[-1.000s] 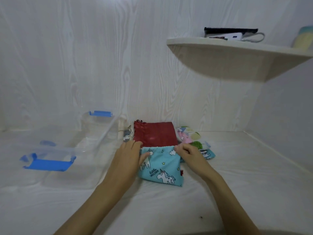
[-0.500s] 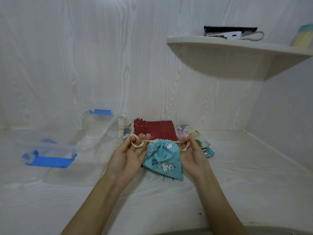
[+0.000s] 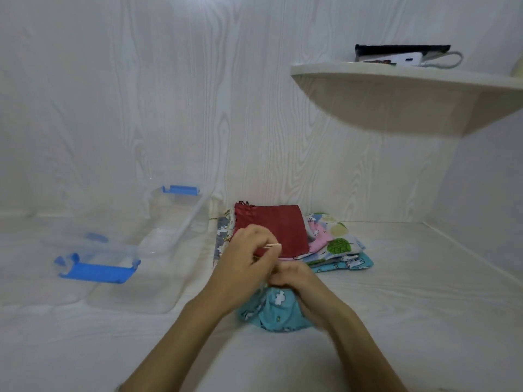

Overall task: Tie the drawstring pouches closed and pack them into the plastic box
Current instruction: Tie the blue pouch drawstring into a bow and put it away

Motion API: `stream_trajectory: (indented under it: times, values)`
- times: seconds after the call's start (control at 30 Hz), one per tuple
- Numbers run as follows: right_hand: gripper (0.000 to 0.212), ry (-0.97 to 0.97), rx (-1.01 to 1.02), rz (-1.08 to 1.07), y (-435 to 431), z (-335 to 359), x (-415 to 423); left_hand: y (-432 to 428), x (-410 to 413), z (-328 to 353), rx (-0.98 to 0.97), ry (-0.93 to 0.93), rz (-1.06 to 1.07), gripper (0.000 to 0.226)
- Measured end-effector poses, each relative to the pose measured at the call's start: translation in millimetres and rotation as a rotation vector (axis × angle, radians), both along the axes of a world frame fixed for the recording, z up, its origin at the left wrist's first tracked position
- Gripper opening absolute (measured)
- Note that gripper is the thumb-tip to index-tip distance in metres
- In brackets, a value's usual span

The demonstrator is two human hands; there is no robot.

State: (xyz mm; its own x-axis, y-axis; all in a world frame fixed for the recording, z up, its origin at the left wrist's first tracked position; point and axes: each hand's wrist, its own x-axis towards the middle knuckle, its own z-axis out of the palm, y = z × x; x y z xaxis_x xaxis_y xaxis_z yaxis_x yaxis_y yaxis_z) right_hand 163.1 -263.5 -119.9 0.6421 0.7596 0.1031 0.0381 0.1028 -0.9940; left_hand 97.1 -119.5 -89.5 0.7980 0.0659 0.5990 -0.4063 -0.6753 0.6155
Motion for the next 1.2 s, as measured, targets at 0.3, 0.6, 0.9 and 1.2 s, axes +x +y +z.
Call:
stream_trajectory:
  times: [0.3, 0.6, 0.9, 1.2]
  values:
    - [0.054, 0.108, 0.0, -0.154, 4.1, -8.0, -6.2, -1.9, 15.8, -25.7, -0.225, 0.235, 0.082, 0.042]
    - [0.006, 0.108, 0.125, -0.359, -0.7, -6.0, 2.8, -1.6, 0.8, -31.5, -0.373, 0.382, -0.115, 0.028]
    - [0.023, 0.06, 0.141, -0.312, -1.0, -7.3, 1.3, -3.3, -4.7, -29.8, -0.77, 0.427, -0.203, 0.019]
    - [0.028, -0.592, -0.122, -0.5, 3.7, -11.5, -5.7, -7.1, -3.5, -36.9, -0.731, 0.346, -0.209, 0.026]
